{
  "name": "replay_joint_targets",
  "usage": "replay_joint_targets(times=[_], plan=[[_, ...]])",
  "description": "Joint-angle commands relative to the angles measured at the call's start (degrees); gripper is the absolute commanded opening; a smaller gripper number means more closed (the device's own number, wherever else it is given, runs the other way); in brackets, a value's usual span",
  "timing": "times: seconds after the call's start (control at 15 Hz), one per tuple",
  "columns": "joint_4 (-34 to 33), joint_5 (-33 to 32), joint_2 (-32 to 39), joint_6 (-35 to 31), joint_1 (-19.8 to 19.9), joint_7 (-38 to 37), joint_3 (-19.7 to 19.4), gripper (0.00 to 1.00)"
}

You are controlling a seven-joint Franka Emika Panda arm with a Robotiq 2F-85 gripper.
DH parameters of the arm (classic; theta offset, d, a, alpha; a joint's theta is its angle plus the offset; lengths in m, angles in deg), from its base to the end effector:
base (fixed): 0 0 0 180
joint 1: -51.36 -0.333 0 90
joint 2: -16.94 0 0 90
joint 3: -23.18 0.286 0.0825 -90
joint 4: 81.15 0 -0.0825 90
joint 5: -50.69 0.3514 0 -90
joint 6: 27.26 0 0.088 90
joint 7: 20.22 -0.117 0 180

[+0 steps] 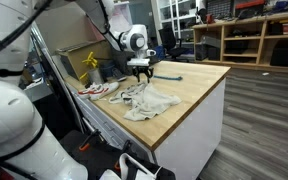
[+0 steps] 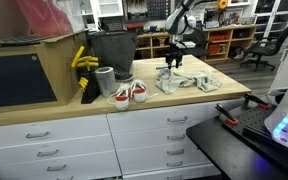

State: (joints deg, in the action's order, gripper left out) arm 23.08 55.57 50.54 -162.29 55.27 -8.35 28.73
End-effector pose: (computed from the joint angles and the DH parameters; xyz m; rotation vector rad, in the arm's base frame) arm 0.6064 0.0164 0.2010 -3.0151 -0.2405 0.0563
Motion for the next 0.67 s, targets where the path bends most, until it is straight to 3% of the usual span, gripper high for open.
replay_joint_targets(times=[0.0, 0.4, 0.53, 0.6], plan=[[-2.29, 2.50, 1.11, 1.87, 1.59, 3.67, 1.19, 0.42], [-2.60, 2.99, 1.64, 2.87, 2.51, 4.90, 0.91, 0.01], [-2.05, 2.85, 1.35, 2.54, 2.45, 4.88, 0.98, 0.00], [-2.05, 2.90, 1.24, 2.50, 2.40, 4.76, 1.04, 0.26]])
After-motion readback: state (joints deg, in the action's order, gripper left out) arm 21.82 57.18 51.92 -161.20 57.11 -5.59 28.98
